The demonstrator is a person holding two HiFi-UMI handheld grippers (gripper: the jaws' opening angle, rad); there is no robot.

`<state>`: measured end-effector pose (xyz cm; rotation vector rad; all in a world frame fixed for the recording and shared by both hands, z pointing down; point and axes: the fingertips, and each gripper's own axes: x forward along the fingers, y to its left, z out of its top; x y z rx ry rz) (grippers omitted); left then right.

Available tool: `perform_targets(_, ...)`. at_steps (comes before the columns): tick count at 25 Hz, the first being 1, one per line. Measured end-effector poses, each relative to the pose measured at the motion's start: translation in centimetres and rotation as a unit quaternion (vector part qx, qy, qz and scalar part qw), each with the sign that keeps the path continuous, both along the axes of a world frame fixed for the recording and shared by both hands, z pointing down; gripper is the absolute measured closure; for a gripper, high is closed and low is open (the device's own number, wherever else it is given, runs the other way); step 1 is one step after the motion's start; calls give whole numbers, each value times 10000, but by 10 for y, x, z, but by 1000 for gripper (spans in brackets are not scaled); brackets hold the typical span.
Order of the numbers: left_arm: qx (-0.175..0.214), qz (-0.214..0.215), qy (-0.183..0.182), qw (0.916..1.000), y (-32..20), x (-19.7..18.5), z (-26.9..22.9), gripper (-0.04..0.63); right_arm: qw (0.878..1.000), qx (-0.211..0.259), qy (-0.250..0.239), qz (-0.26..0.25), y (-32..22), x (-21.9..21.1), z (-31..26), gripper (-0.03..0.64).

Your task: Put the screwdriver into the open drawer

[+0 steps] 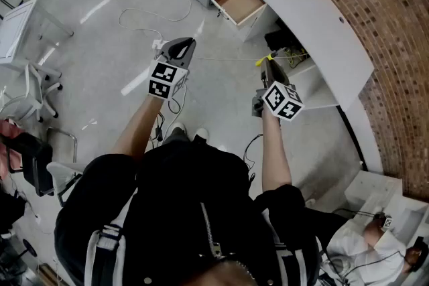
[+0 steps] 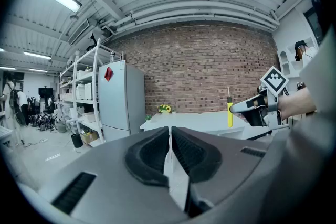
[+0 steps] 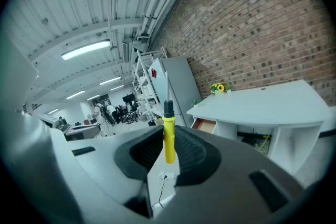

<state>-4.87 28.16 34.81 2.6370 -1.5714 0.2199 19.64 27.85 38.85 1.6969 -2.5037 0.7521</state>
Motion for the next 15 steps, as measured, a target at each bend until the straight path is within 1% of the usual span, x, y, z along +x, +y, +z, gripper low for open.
perform_targets(5, 30, 12, 33, 10000, 0, -5, -2, 560, 9999, -29, 31, 113, 4, -2, -6, 541)
perform_targets(10, 27, -74, 97, 9999, 3, -10, 1, 560, 10000, -38, 59, -6, 7, -8, -8, 541)
perform_targets(15, 26, -144, 145, 9998, 8, -3, 0, 560, 10000, -40, -19, -13, 5, 2, -12, 541)
